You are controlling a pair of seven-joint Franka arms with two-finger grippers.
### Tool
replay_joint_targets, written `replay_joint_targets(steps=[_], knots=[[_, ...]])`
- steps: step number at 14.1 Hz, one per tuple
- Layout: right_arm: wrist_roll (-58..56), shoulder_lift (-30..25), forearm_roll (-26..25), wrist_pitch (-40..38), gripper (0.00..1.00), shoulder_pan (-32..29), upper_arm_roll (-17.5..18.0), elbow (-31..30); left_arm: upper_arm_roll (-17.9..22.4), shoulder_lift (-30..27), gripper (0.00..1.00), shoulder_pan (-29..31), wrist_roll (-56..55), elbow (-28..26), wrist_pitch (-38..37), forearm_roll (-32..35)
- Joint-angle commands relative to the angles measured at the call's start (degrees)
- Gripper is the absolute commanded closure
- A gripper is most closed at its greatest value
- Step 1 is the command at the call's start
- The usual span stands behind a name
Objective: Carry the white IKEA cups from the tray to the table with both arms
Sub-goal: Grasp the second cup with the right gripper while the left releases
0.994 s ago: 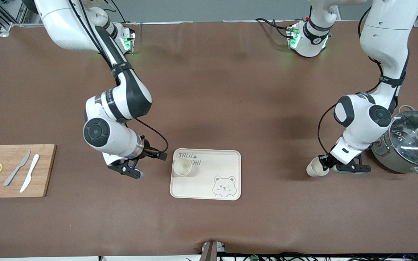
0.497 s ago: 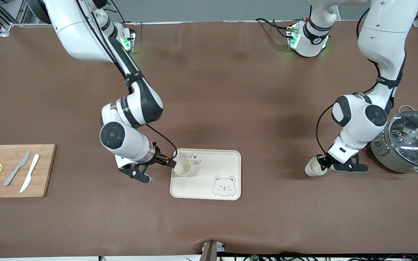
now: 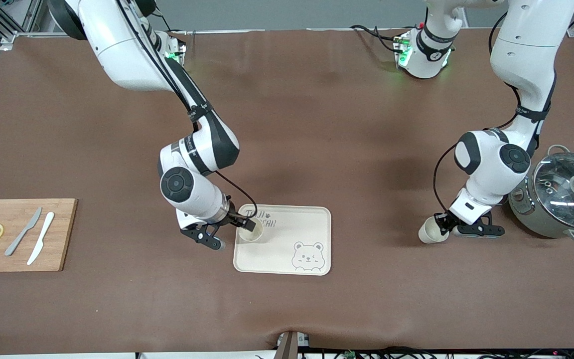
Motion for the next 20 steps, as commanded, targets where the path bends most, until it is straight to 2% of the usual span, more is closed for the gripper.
replay_joint_targets(steps=[1,2,3,6,9,11,14,15,18,20], knots=[[0.9,1.6,0.8,0.1,0.03,0.3,-0.3,1.8,-0.5,0.1,0.51,0.4,1.7,-0.4,1.7,-1.2],[0.8,1.9,0.7,0.6,0.07,0.3,-0.3,1.8,-0.6,-0.1,0.03,0.4,1.6,-0.4,1.7,-1.2],[0.8,2.2,0.8,1.5,0.08,0.3,-0.3,1.8,-0.6,-0.3,0.0,0.4,1.6,-0.4,1.7,-1.2],[0.8,2.7,0.8,2.0,0.1,0.3,-0.3,1.9,-0.6,-0.8,0.0,0.2,1.2,0.1,1.6,-1.2],[0.8,3.0,0.8,2.0,0.21,0.3,-0.3,1.9,-0.7,-2.2,0.0,0.0,1.2,0.9,-0.1,-1.2],[0.9,3.4,0.8,2.7,0.3,0.3,-0.3,1.9,-0.6,-3.5,0.0,0.0,1.1,3.0,-4.9,-1.0],[2.6,4.2,0.8,5.3,0.33,0.4,-0.3,1.9,-0.3,-6.0,0.0,0.2,1.0,6.3,-14.3,-0.4],[2.7,4.3,0.8,5.3,0.39,0.4,-0.3,2.1,-0.2,-7.4,0.0,0.3,1.1,7.3,-17.9,-0.3],[2.7,4.3,0.8,5.1,0.69,0.4,-0.3,2.3,0.3,-10.7,0.0,0.3,0.6,11.7,-30.0,0.5],[2.7,4.3,0.8,5.0,0.72,0.5,-0.3,2.3,0.4,-12.1,0.0,0.3,-0.4,14.2,-35.6,2.0]])
